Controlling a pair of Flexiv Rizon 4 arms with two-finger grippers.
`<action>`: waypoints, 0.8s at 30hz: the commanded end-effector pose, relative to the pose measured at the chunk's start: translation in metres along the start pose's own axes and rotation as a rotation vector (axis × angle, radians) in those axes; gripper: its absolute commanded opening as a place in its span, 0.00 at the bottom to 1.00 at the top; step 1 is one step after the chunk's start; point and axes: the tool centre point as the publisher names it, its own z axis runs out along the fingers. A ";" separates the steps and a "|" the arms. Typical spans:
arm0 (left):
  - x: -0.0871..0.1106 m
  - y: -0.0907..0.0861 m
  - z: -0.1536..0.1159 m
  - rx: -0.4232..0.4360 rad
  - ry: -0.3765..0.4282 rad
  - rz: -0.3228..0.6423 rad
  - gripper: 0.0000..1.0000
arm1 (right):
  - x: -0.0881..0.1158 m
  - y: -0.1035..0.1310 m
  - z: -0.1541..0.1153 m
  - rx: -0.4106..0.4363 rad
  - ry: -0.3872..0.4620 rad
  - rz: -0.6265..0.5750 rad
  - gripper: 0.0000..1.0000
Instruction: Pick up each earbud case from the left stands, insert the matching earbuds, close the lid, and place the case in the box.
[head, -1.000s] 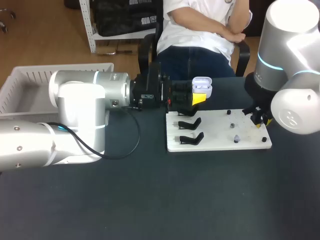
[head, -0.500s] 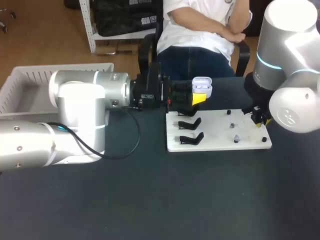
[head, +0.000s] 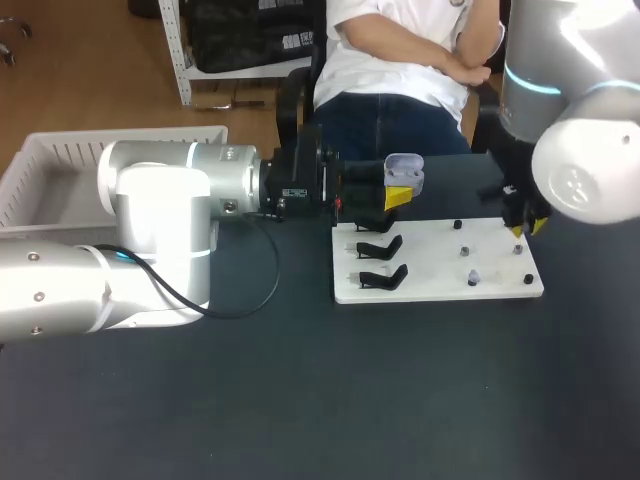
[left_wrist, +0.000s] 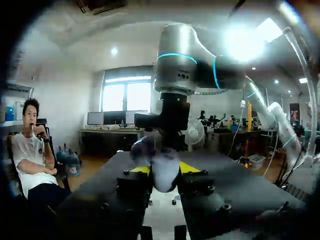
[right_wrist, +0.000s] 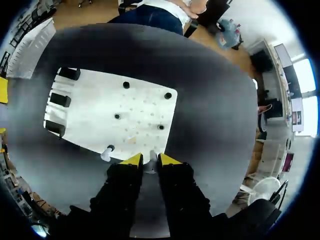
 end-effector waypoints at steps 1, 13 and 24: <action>0.001 -0.002 0.000 -0.007 -0.004 0.004 0.00 | 0.022 0.013 -0.043 0.016 -0.012 0.020 0.00; 0.001 -0.002 0.000 -0.007 -0.004 0.004 0.00 | 0.041 0.040 -0.080 0.003 -0.040 0.069 0.00; 0.001 -0.002 0.000 -0.007 -0.004 0.004 0.00 | 0.038 0.048 -0.081 0.079 -0.051 0.396 0.00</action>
